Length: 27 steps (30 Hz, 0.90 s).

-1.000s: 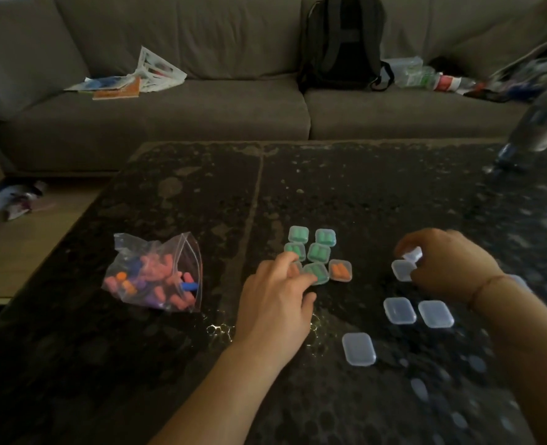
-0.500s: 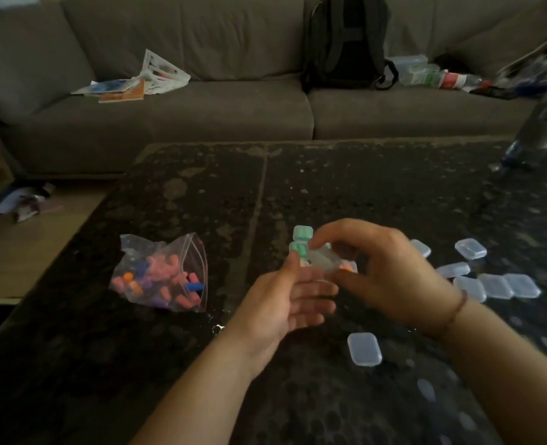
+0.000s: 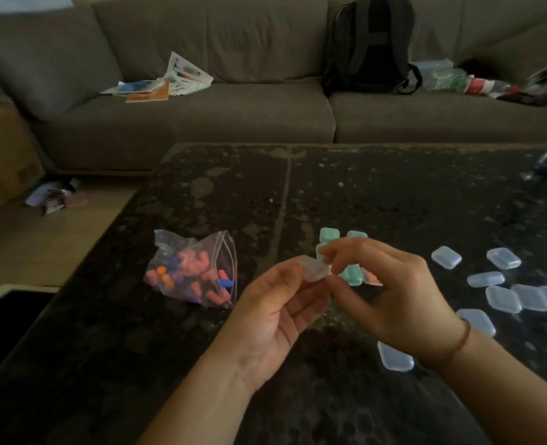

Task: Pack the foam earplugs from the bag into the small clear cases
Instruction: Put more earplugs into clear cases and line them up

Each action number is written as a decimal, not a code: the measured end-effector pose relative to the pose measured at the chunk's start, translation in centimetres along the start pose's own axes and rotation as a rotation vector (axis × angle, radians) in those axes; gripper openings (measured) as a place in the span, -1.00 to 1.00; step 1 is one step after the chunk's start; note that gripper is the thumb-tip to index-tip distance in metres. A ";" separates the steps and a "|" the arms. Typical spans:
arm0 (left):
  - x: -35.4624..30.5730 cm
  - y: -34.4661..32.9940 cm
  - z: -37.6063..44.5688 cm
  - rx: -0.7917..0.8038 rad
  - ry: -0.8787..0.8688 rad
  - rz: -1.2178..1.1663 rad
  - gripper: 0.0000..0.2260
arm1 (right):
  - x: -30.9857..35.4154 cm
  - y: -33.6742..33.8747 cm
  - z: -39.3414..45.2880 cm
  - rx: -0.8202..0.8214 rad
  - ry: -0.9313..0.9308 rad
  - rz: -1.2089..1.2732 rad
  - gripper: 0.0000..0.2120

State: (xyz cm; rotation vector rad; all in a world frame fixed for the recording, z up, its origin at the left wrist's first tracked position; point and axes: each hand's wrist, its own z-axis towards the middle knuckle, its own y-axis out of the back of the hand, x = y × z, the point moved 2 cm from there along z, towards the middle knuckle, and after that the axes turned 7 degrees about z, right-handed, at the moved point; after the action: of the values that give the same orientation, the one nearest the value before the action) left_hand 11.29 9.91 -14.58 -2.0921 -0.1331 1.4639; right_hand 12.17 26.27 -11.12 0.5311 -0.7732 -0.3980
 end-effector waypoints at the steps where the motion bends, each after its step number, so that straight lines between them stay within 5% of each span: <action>1: 0.0 0.2 -0.1 0.006 0.006 0.003 -0.74 | -0.1 -0.3 0.0 0.020 0.002 -0.024 -0.90; 8: 0.4 0.9 -0.9 0.023 0.028 -0.097 -0.75 | 0.0 -1.5 -0.3 0.139 0.060 -0.160 -0.77; 16: 0.6 1.6 -1.3 -0.013 0.017 -0.104 -0.70 | 0.9 -2.6 -0.4 0.066 -0.012 -0.165 -0.83; 19: 0.5 2.0 -1.6 0.004 0.031 -0.079 -0.60 | 1.7 -2.7 -0.2 0.020 -0.128 -0.071 -0.85; 23: 0.3 2.6 -2.3 0.100 0.100 0.053 -0.70 | 2.6 -2.9 0.0 -0.078 -0.337 0.098 -0.80; 27: -0.6 3.9 -3.4 0.266 0.150 0.118 -0.72 | 3.5 -3.4 0.2 -0.008 -0.358 0.229 -0.75</action>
State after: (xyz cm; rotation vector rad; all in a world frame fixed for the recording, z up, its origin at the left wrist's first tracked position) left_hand 13.11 5.10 -15.22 -2.0080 0.2350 1.3040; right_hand 13.87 21.66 -11.08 0.3612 -1.1646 -0.2858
